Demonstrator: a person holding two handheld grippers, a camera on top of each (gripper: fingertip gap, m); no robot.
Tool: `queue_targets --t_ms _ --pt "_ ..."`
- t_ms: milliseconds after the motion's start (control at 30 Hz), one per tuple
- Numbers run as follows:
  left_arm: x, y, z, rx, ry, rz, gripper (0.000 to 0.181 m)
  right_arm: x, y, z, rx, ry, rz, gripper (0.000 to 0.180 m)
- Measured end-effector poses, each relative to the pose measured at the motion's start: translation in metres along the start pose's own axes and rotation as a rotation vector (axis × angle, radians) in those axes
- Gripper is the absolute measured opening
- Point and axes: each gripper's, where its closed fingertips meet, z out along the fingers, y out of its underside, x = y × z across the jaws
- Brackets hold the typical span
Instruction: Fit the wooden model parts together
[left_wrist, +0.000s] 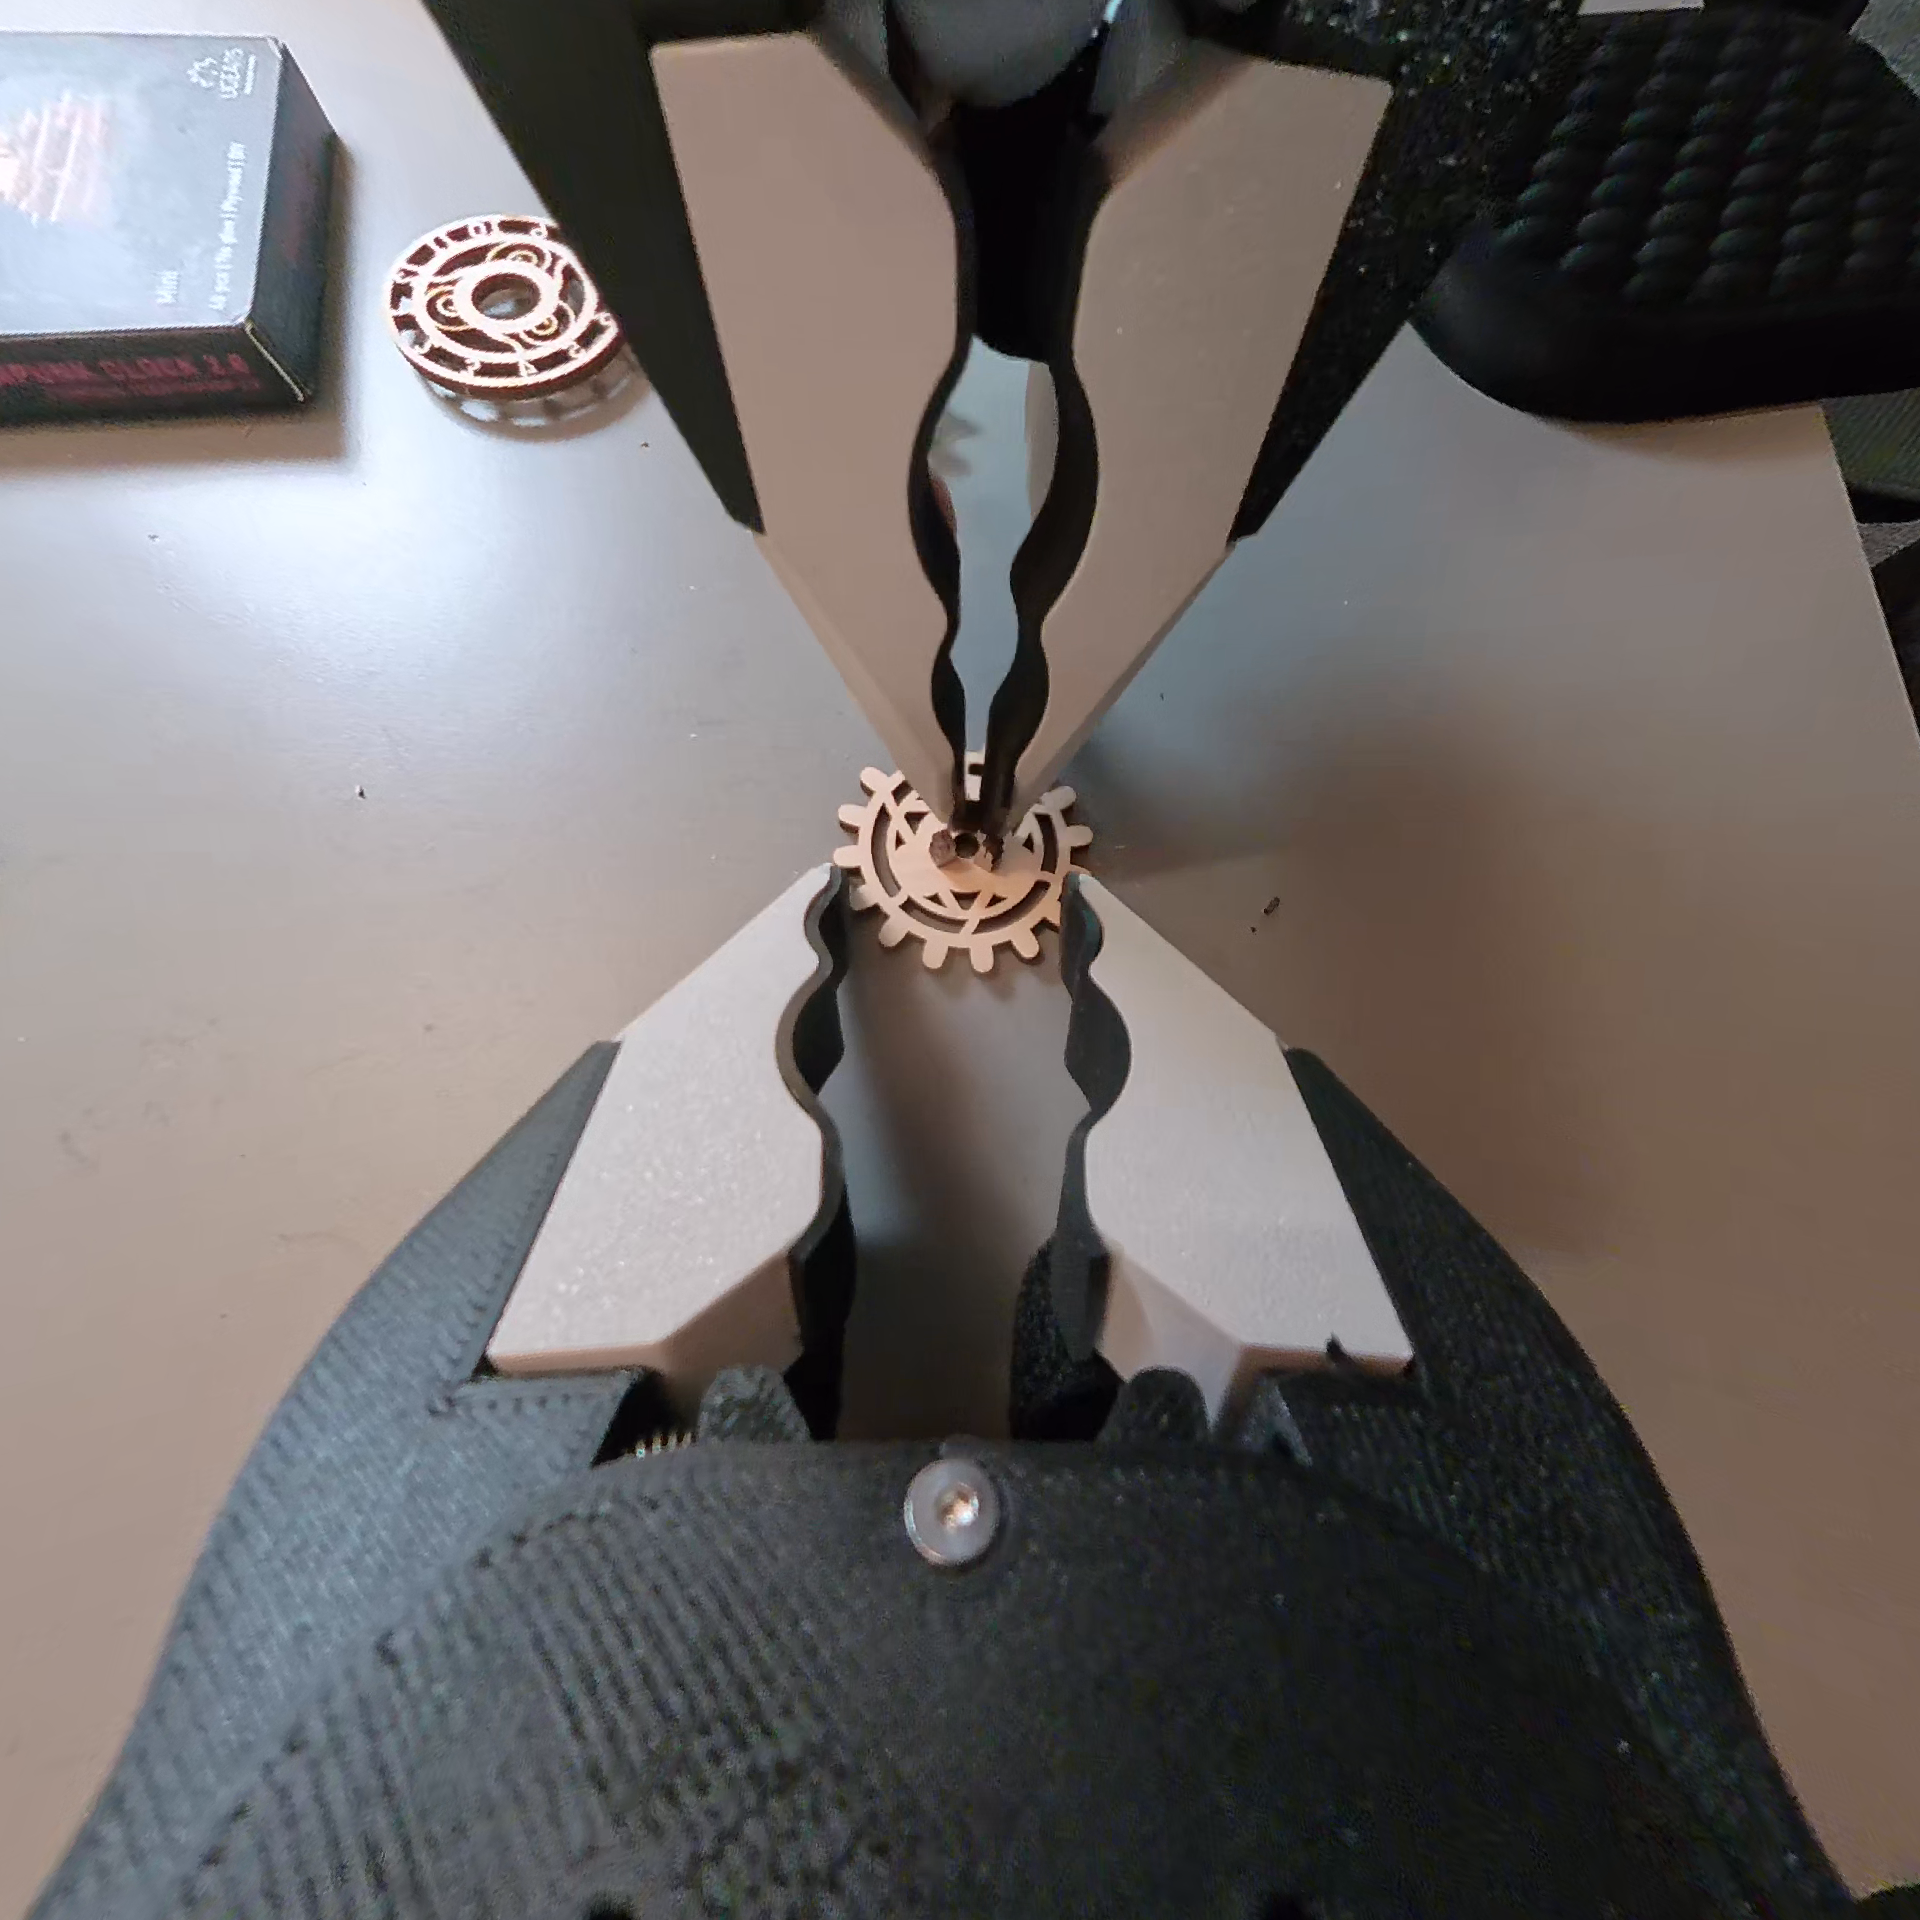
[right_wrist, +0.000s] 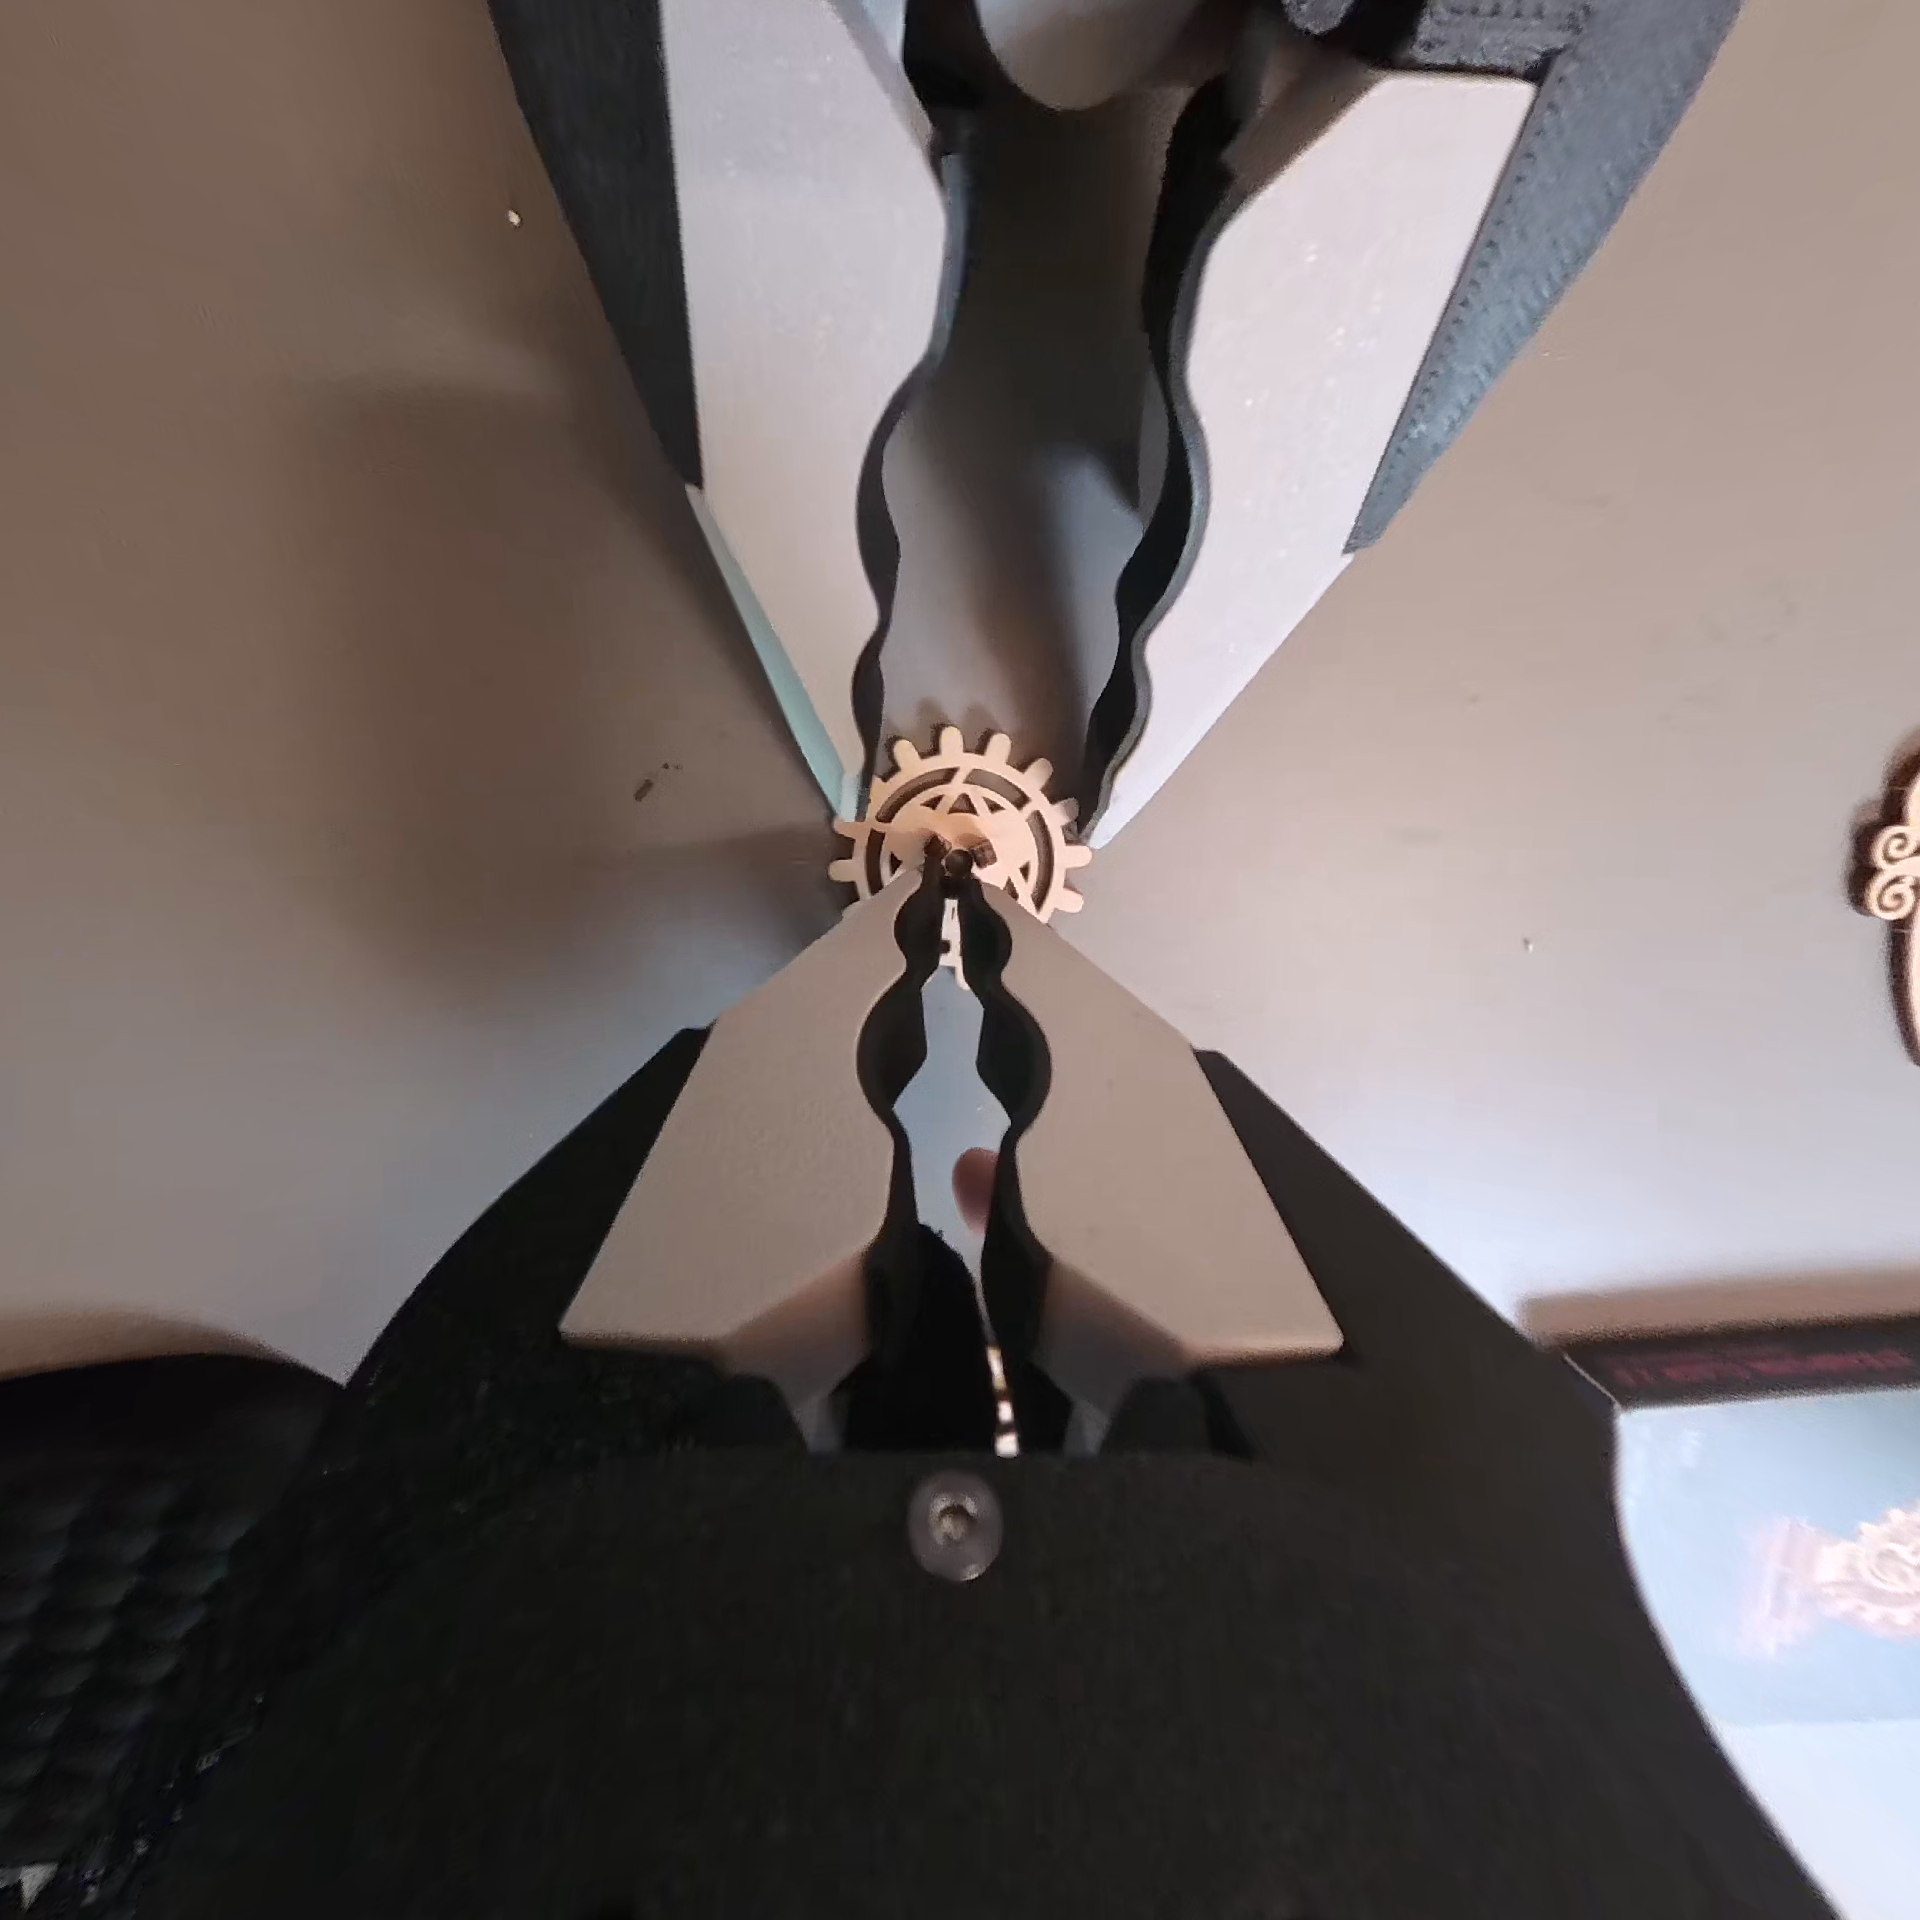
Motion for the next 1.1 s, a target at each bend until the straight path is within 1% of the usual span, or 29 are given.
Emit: queue_targets --t_ms 300,433,567,633,767,1100 --pt "0.000 0.000 0.000 0.001 0.004 -0.008 0.040 0.000 0.002 0.000 -0.023 0.021 -0.015 0.001" --pt "0.000 0.000 0.000 0.001 0.005 -0.011 0.039 0.001 0.002 0.000 -0.064 0.017 -0.041 0.001" --pt "0.000 0.000 0.000 0.001 -0.002 -0.005 0.039 0.001 0.002 0.000 0.008 0.067 -0.030 0.002" --pt "0.000 0.000 0.000 0.002 -0.001 -0.006 0.040 0.002 0.003 -0.004 0.044 0.077 -0.005 0.013" --pt "0.000 0.000 0.000 0.002 0.000 -0.008 0.039 0.001 0.001 -0.015 0.103 0.071 0.053 0.013" --pt "0.000 0.000 0.000 0.002 0.000 -0.009 0.039 0.000 -0.005 -0.007 0.103 0.055 0.060 0.004"
